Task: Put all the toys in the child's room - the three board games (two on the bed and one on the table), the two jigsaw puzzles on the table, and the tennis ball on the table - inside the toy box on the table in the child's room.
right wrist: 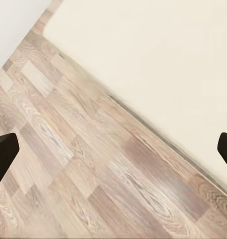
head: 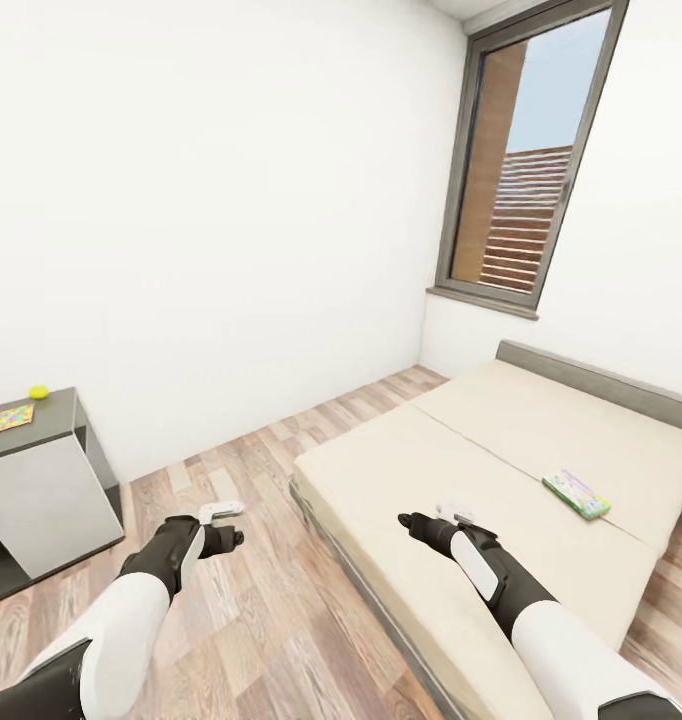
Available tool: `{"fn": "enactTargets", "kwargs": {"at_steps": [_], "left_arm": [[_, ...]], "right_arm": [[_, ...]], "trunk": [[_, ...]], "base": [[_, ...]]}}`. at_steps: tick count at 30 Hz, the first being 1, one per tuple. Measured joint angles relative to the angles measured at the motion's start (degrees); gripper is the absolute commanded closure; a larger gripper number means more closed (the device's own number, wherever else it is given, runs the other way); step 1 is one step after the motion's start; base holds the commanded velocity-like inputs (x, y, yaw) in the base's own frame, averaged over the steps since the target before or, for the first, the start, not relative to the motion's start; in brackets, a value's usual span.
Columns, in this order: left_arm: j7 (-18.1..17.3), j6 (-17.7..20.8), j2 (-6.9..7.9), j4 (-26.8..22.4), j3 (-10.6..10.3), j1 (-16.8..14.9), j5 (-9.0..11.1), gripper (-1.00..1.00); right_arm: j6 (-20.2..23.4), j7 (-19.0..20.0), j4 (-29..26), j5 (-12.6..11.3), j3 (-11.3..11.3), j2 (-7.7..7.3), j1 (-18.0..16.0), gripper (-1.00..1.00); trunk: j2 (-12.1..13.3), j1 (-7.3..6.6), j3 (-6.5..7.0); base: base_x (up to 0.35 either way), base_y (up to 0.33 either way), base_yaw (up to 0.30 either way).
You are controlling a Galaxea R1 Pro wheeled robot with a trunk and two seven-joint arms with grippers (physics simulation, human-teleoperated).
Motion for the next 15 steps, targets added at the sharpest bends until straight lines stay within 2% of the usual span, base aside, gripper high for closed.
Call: {"fn": "enactTargets", "kwargs": {"at_steps": [6, 15], "left_arm": [[0.0, 0.0, 0.0, 0.01, 0.0, 0.0, -0.02, -1.0], [0.0, 0.0, 0.0, 0.01, 0.0, 0.0, 0.02, -1.0]], "right_arm": [[0.0, -0.01, 0.0, -0.01, 0.02, 0.06, 0.0, -1.0], [-0.01, -0.01, 0.0, -0.02, 0.03, 0.1, 0.0, -1.0]], "trunk": [[0.0, 0.0, 0.0], [0.0, 0.0, 0.0]], "base": [[0.0, -0.113, 0.289], [-0.013, -0.036, 0.289]]}}
